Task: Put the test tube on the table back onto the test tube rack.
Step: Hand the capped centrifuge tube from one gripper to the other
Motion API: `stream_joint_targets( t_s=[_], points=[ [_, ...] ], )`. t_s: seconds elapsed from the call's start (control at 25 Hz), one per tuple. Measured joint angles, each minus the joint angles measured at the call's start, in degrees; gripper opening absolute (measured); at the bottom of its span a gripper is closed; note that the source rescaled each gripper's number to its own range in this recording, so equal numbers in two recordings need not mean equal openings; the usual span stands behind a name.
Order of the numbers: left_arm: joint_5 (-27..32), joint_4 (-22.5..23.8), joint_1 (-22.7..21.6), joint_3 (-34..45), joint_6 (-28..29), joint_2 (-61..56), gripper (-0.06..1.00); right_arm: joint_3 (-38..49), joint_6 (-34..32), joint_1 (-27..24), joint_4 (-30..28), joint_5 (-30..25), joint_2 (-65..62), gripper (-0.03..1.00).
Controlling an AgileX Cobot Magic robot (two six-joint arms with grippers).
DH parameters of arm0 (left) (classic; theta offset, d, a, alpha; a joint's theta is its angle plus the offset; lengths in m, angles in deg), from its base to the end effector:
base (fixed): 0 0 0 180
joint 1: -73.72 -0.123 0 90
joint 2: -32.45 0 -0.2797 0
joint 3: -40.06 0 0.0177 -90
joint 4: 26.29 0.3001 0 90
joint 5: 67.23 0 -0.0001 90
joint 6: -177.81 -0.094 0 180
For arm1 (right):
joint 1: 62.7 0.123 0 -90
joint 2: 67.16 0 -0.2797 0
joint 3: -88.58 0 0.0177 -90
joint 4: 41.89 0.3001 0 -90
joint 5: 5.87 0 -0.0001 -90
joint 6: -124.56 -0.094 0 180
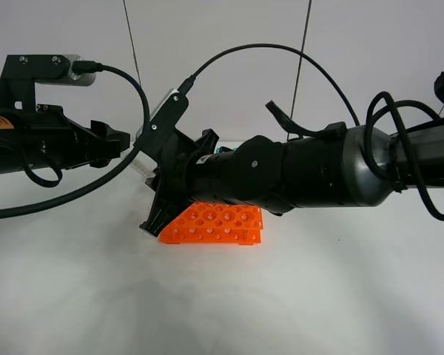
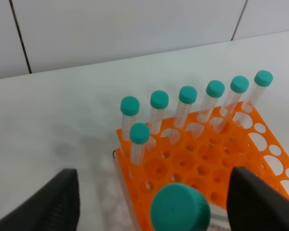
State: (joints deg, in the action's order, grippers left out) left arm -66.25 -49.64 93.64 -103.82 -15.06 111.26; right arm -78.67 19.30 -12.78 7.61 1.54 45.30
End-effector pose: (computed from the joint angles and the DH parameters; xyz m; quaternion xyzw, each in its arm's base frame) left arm 0.2911 -0.1062 0.2459 0.0715 0.8442 -0.1420 0.5118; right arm 0.2922 0.3330 0.1755 -0.5106 0.7006 0.0635 0.4943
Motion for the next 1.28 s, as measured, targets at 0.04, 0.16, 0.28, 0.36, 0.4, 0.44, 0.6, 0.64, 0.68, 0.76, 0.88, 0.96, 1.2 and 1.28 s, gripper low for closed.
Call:
stream_joint_targets(
  t_s=[0.04, 0.16, 0.28, 0.36, 0.4, 0.44, 0.6, 0.64, 0.68, 0.76, 0.88, 0.96, 1.2, 1.28],
  points=[
    [0.02, 0.00, 0.00, 0.00, 0.27, 0.00, 0.61, 0.00, 0.00, 0.00, 0.00, 0.00, 0.00, 0.00],
    [0.17, 0.00, 0.00, 0.00, 1.31, 0.00, 0.61, 0.00, 0.05, 0.00, -0.05, 0.05, 0.00, 0.00],
    [0.64, 0.00, 0.00, 0.00, 1.68, 0.00, 0.51, 0.00, 0.05, 0.00, -0.11, 0.05, 0.00, 0.00],
    [0.85, 0.00, 0.00, 0.00, 1.68, 0.00, 0.35, 0.00, 0.15, 0.00, -0.30, 0.05, 0.00, 0.00],
    [0.99, 0.00, 0.04, -0.06, 1.69, 0.00, 0.25, 0.00, 0.18, 0.00, -0.42, 0.05, 0.00, 0.00],
    [0.99, 0.00, 0.06, -0.11, 1.69, 0.00, 0.15, 0.00, 0.18, 0.00, -0.43, -0.01, 0.00, 0.00],
    [0.85, -0.63, 0.11, -0.18, 2.17, 0.00, 0.09, 0.00, 0.18, 0.00, -0.43, -0.07, 0.06, 0.00],
    [0.85, -0.63, 0.11, -0.18, 2.17, 0.00, 0.09, 0.00, 0.18, 0.00, -0.43, -0.07, 0.06, 0.00],
    [0.85, -0.63, 0.11, -0.18, 2.17, 0.00, 0.09, 0.00, 0.18, 0.00, -0.43, -0.07, 0.06, 0.00],
    [0.85, -0.68, 0.11, -0.18, 2.24, 0.00, 0.09, 0.00, 0.18, 0.00, -0.43, 0.03, 0.06, 0.00],
    [0.85, -0.68, 0.11, -0.34, 2.23, 0.00, 0.09, 0.00, 0.00, 0.00, -0.43, 0.43, 0.06, 0.00],
    [0.80, -0.68, 0.11, -0.39, 2.30, 0.00, 0.09, 0.00, -0.21, 0.00, -0.48, 0.65, 0.06, 0.00],
    [0.80, -0.68, 0.11, -0.39, 2.39, 0.00, 0.09, 0.00, -0.31, 0.00, -0.60, 0.69, 0.06, 0.00],
    [0.73, -0.68, 0.11, -0.39, 2.39, 0.00, 0.09, 0.00, -0.59, 0.00, -0.65, 0.83, 0.06, 0.00]
  ],
)
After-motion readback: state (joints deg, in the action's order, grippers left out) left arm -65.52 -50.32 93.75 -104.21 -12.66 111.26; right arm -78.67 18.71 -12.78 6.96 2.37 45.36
